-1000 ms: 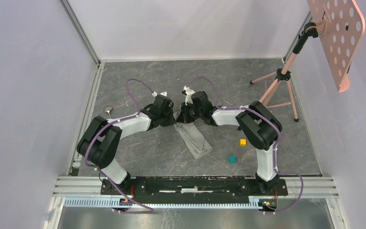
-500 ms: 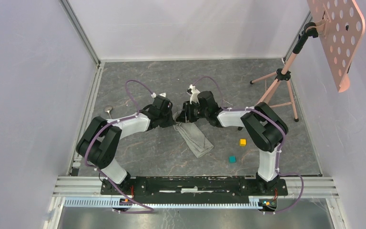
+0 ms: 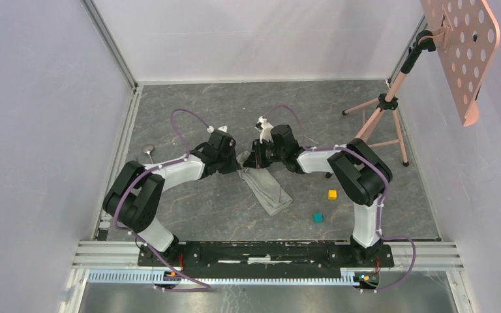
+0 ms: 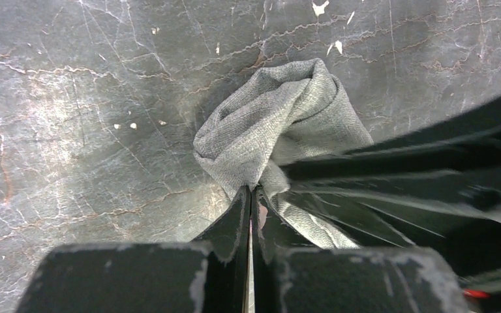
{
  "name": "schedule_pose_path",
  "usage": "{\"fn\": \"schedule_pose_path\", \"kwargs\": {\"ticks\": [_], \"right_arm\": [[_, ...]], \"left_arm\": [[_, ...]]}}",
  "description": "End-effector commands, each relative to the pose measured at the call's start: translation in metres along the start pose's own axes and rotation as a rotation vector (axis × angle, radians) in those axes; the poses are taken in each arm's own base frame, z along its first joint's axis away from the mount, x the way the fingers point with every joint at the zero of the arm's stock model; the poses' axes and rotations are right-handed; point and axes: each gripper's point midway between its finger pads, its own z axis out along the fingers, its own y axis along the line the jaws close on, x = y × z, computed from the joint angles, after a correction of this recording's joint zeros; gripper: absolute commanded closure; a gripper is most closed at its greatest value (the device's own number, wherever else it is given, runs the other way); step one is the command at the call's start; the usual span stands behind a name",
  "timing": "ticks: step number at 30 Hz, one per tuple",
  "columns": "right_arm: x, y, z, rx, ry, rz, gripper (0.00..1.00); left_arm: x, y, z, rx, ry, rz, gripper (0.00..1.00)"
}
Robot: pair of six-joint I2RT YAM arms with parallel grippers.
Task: Fold the napkin into a case and place the utensils inside
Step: Stuff the top corner of the smaller-rectangle-folded napkin into the folded napkin.
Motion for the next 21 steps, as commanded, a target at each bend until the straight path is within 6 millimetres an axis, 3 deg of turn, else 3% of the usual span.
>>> {"fn": "schedule_pose_path", "kwargs": {"ticks": [1, 4, 6, 8, 10, 15, 18, 21], "right_arm": [[-0.004, 0.012, 0.031, -0.047, -0.002, -0.034, 0.82], [0.002, 0.012, 0.054, -0.044, -0.009, -0.033, 0.84], [0.0, 0.014, 0.059, -0.067, 0.007, -0.037, 0.85], [-0.003, 0.016, 0.045, -0.055, -0.012, -0.063, 0.82], [-0.01, 0.017, 0.026, -0.046, -0.021, -0.083, 0.72], [-0.016, 0.015, -0.009, -0.063, -0.012, -0.101, 0.63], [-0.021, 0.012, -0.017, -0.06, -0.026, -0.099, 0.61], [-0.019, 0.007, -0.009, -0.059, -0.014, -0.094, 0.64]], "left_arm": [[-0.016, -0.023, -0.009, 0.079, -0.033, 0.011, 0.98], [-0.016, -0.026, -0.006, 0.087, -0.02, 0.006, 0.98], [-0.016, -0.024, -0.005, 0.076, -0.02, 0.0, 0.98], [-0.016, -0.021, -0.008, 0.06, -0.023, 0.0, 0.98], [-0.018, -0.017, -0.01, 0.047, -0.034, 0.008, 0.98], [-0.017, -0.012, -0.012, 0.022, -0.033, 0.019, 0.98], [-0.016, -0.011, -0.012, 0.022, -0.032, 0.018, 0.98], [-0.016, -0.013, -0.013, 0.032, -0.03, 0.02, 0.98]]}}
